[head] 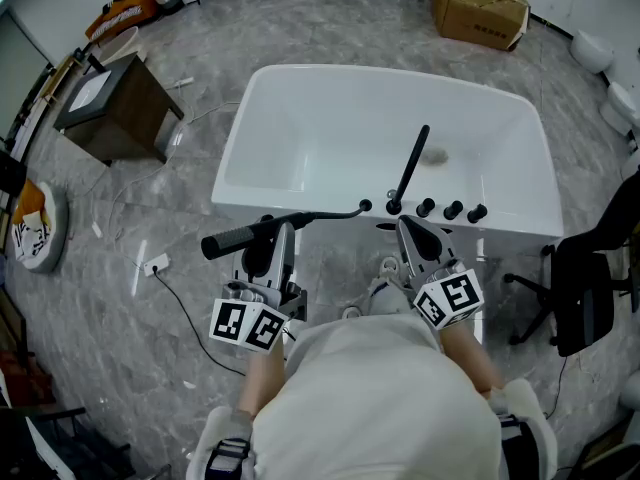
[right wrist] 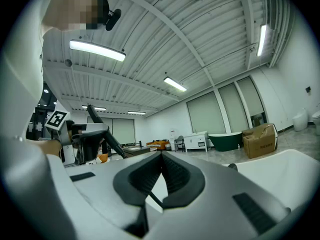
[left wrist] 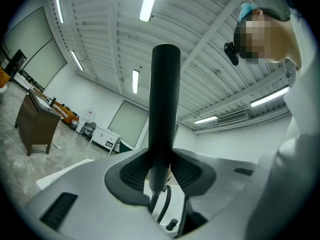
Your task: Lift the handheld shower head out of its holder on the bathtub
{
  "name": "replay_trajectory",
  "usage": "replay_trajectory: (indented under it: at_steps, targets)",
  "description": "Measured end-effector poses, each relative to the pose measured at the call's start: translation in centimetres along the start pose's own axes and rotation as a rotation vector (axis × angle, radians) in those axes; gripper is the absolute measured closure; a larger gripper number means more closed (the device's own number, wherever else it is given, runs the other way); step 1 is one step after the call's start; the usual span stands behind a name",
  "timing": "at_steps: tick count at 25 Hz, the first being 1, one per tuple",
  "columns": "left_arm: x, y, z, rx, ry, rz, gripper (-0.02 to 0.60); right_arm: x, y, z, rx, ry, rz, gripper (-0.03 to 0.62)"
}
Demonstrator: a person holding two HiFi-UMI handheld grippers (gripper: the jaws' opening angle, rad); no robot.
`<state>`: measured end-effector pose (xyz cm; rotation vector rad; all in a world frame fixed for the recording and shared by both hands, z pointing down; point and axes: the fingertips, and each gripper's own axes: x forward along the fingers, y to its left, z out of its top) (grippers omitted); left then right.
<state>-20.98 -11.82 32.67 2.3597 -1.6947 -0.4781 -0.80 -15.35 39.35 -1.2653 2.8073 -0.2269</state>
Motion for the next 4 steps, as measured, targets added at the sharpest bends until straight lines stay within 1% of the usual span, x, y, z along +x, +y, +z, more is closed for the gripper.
replay_trajectory:
  at_steps: [4]
  targets:
    - [0.13, -0.01, 0.0, -0.011, 0.001, -0.003, 0.44, -0.04, -0.14, -0.02, 0.0, 0.002, -0.004, 0.574]
